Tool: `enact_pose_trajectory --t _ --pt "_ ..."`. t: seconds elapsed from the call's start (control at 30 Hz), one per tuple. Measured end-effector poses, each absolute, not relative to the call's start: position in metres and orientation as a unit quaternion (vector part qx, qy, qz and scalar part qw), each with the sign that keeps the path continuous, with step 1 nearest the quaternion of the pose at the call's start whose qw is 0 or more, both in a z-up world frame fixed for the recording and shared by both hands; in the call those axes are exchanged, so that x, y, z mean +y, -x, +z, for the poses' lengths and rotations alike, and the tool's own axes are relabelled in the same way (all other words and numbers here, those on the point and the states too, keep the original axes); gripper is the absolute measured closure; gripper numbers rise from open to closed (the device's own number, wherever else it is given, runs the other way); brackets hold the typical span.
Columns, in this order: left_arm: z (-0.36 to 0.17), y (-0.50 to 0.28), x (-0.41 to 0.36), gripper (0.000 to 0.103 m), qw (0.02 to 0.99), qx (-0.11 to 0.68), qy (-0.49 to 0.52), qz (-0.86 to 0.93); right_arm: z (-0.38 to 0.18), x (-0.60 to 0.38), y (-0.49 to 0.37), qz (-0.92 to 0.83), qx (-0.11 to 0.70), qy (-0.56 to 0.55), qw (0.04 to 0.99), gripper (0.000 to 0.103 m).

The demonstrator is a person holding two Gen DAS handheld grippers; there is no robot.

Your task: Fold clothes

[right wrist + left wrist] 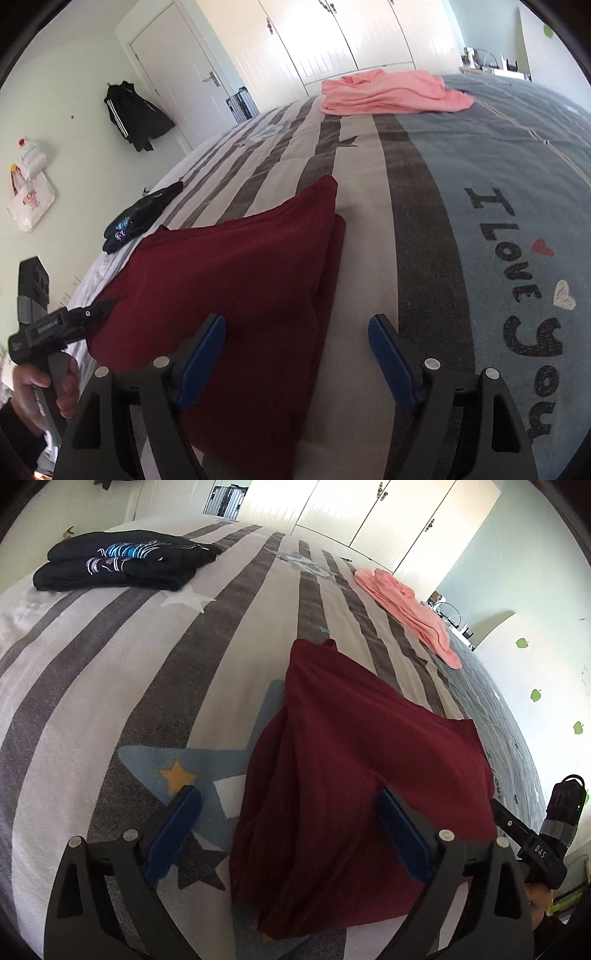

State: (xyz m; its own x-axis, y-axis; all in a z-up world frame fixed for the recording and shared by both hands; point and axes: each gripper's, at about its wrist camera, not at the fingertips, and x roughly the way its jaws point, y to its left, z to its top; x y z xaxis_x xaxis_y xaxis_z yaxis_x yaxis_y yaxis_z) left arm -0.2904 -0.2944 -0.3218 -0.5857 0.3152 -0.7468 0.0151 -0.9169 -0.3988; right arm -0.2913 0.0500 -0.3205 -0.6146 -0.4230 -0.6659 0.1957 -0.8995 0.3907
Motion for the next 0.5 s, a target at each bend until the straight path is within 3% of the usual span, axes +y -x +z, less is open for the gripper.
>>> enact_pose_trajectory --t 0.07,0.3,0.37,0.4,0.43,0.5 --pt "-0.324 0.296 -0.29 0.004 0.097 -0.187 0.453 0.867 -0.325 0.053 0.298 -0.878 -0.163 -0.41 0.184 0.021" --pt "-0.33 0.304 -0.261 0.009 0.148 -0.171 0.45 0.864 -0.331 0.044 0.314 -0.86 -0.2 -0.418 0.215 0.02" --pt "-0.331 0.304 -0.25 0.009 0.142 -0.154 0.446 0.87 -0.333 0.036 0.314 -0.856 -0.191 -0.422 0.231 0.027" --pt "-0.33 0.302 -0.249 0.016 0.145 -0.153 0.439 0.873 -0.333 0.032 0.313 -0.854 -0.187 -0.424 0.239 0.027" --pt "-0.327 0.3 -0.25 0.043 0.151 -0.157 0.431 0.876 -0.333 0.029 0.313 -0.854 -0.185 -0.422 0.243 0.028" --pt "-0.323 0.297 -0.25 0.063 0.16 -0.155 0.416 0.882 -0.33 0.027 0.312 -0.854 -0.181 -0.414 0.259 0.053"
